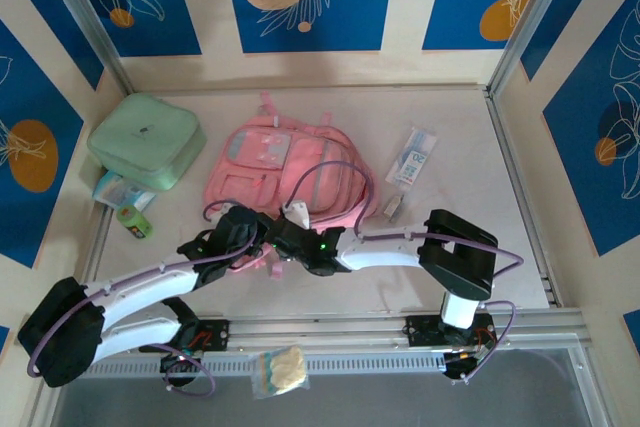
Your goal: Pack books, pencil case, and school supplies into a backpack
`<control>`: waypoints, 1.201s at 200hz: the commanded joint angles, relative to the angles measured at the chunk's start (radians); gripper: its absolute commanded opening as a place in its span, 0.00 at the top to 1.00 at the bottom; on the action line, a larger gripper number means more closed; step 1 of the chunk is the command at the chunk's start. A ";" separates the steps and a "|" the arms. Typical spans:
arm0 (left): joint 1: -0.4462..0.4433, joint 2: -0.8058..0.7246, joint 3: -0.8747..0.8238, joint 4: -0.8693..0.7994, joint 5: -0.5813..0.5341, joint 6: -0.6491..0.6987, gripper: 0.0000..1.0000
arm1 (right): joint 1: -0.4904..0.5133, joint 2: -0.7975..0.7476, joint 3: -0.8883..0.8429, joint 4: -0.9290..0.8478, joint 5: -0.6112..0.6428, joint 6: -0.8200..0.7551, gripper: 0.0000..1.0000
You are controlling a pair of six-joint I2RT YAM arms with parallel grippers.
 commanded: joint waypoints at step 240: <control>0.029 -0.008 0.053 0.105 0.126 0.025 1.00 | -0.048 0.041 0.012 0.218 -0.029 -0.206 0.58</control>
